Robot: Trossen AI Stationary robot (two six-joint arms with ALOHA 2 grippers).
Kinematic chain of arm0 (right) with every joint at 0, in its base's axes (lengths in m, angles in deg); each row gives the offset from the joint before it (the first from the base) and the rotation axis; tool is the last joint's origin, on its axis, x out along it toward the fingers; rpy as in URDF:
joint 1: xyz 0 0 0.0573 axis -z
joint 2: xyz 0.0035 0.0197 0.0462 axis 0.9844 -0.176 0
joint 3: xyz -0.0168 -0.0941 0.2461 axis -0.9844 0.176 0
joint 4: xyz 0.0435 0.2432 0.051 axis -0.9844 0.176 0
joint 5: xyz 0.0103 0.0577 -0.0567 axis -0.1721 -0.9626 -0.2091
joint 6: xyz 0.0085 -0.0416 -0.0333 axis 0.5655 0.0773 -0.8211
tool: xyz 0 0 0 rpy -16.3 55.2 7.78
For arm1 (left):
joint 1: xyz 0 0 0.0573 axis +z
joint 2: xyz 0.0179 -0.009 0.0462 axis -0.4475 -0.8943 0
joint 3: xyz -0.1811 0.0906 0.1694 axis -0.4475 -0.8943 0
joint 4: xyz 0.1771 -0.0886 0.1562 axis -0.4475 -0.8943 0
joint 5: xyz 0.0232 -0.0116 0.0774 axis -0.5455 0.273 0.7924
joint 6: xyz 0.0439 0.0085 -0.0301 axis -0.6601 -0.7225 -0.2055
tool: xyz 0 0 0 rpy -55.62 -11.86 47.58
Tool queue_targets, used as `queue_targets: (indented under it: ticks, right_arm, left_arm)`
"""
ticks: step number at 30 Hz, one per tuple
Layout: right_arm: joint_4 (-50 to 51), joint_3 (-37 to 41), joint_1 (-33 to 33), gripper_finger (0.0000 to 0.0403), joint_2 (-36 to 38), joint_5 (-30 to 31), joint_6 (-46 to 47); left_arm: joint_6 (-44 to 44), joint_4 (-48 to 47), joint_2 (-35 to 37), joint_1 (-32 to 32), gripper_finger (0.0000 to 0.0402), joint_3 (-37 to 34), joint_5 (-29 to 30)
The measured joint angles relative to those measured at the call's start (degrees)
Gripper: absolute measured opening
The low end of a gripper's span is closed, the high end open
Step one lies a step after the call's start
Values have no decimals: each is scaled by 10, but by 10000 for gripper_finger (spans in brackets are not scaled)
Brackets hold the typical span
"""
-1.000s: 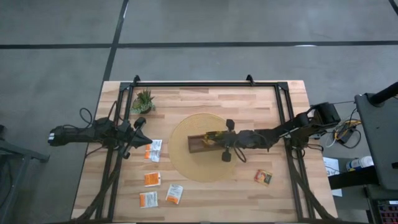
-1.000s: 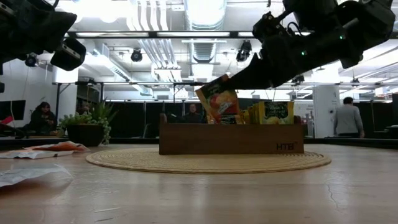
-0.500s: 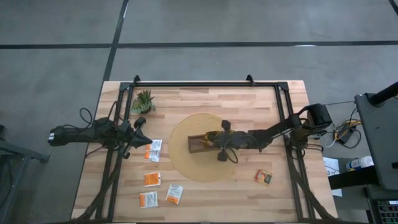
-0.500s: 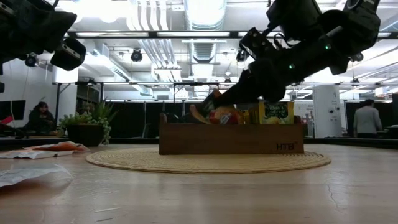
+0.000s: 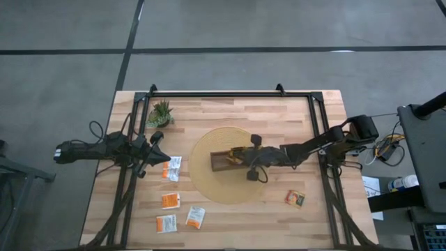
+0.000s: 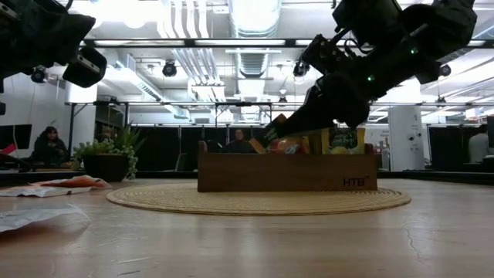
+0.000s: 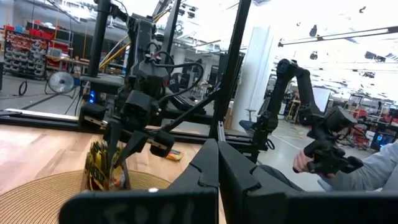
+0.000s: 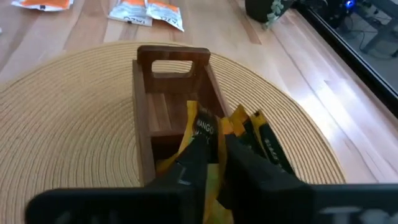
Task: Pick & Place Tea
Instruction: Put the orange tea bag into the middle of the wooden organizer
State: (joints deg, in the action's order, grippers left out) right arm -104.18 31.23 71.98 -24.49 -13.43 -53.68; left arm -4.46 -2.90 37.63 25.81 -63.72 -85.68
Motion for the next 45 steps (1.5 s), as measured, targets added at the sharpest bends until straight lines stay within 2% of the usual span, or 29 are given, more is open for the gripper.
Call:
queue_targets:
  ticks: [10,17,22,26,30,37,41,45]
  right_arm:
    - [146,-6,0,148,84,2,49]
    - [141,-8,-17,172,150,-2,56]
    - [150,-8,-37,142,146,-5,29]
    - [159,-14,-39,85,125,-11,7]
    - [244,-66,-42,21,107,-30,-1]
    - [406,-158,-58,9,56,-30,40]
    - [434,-197,-57,9,18,-28,79]
    - [431,-231,-59,8,-18,-26,69]
  left_arm:
    - [0,0,0,0,0,0,0]
    - [0,0,0,0,0,0,0]
    - [0,0,0,0,0,0,0]
    - [0,0,0,0,0,0,0]
    - [0,0,0,0,0,0,0]
    - [0,0,0,0,0,0,0]
    - [0,0,-2,0,0,0,0]
    - [0,0,-2,0,0,0,0]
